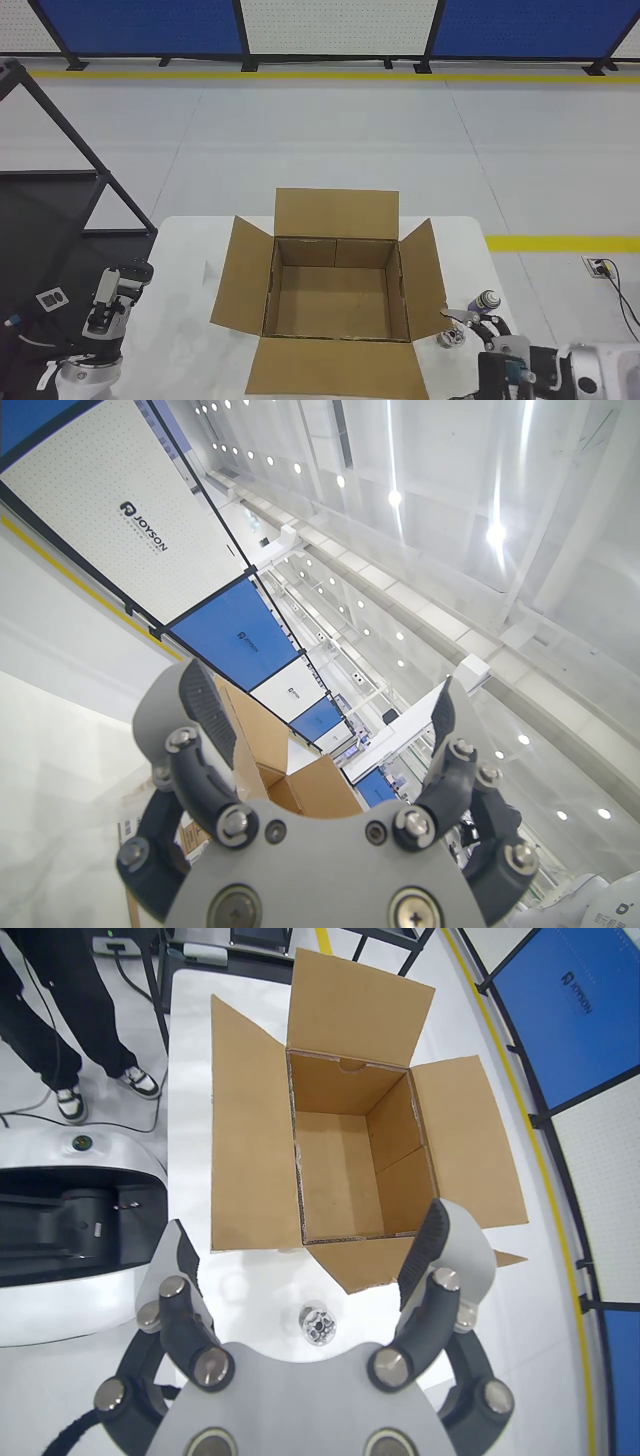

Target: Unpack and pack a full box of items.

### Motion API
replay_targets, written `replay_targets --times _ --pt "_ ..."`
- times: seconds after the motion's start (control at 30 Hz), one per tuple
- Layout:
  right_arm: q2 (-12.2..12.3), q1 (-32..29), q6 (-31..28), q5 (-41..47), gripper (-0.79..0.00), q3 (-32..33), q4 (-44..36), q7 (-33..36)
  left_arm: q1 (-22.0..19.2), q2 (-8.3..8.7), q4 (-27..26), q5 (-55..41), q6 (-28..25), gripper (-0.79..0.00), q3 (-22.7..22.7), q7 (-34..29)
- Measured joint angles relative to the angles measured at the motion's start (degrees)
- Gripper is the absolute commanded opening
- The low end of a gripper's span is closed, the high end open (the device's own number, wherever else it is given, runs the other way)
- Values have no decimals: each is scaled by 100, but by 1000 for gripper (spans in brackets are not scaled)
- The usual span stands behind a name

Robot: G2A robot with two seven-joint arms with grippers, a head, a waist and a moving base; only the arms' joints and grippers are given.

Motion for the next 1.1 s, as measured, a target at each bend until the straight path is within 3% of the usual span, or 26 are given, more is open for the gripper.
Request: replay_targets --times 0.1,0.43,0.53,0.63,0.87,1.1 --pt "-20 -131 -53 -627 0 -38 -100 -136 0 0 0 0 0 0 0 0" --pt "-23 -54 -169 -712 0 -55 -104 -235 0 0 0 0 0 0 0 0" --pt "-54 179 -572 -1610 0 -250 -107 -736 0 0 0 0 0 0 0 0" --pt "-103 326 -615 -2636 0 -590 -107 -1323 0 0 0 0 0 0 0 0" --pt "-200 284 -274 -4577 0 -1502 -107 -2650 0 0 0 0 0 0 0 0" --pt "-237 110 57 -5573 0 -1850 -107 -3100 0 0 0 0 0 0 0 0"
